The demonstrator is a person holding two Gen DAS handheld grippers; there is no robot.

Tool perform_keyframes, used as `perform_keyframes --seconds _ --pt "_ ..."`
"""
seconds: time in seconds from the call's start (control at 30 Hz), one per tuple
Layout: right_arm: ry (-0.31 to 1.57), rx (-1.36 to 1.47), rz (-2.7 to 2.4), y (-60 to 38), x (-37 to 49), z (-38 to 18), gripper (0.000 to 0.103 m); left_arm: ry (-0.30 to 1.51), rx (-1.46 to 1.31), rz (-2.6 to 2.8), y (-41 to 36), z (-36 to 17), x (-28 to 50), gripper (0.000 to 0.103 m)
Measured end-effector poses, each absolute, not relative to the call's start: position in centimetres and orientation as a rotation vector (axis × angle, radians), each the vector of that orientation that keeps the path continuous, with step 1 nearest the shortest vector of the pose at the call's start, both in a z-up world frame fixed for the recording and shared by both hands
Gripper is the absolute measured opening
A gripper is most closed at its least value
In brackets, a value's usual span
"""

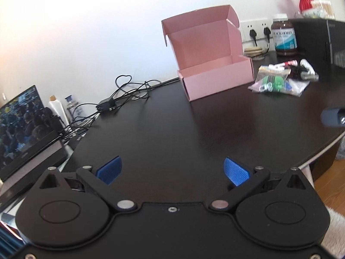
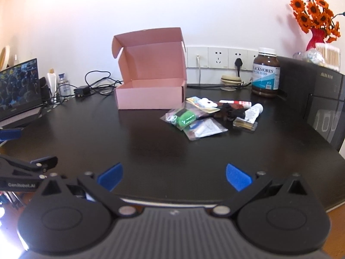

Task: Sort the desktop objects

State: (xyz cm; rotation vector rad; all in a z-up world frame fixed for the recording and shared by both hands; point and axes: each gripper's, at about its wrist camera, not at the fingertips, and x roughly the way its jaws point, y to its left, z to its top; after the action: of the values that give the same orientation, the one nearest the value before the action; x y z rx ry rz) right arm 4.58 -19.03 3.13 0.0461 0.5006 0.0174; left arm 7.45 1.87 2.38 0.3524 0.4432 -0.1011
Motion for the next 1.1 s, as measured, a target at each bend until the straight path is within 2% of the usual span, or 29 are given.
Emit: perform_keyframes --seconds 0.5,0.77,1.1 --pt "0.459 -0.014 0.012 -18.2 8.4 3.0 0.102 0.495 0.336 -0.168 1.6 2.4 12.7 0.103" --pt "0.429 -0.054 0.004 -17.6 11.3 4.5 0.102 0.465 0.326 -0.200 1.7 3.2 14.6 0.103" --pt "0.480 0.047 0.010 -18.5 15.0 3.8 0.102 0.446 0.311 -0.165 2.2 3.6 16.8 0.103"
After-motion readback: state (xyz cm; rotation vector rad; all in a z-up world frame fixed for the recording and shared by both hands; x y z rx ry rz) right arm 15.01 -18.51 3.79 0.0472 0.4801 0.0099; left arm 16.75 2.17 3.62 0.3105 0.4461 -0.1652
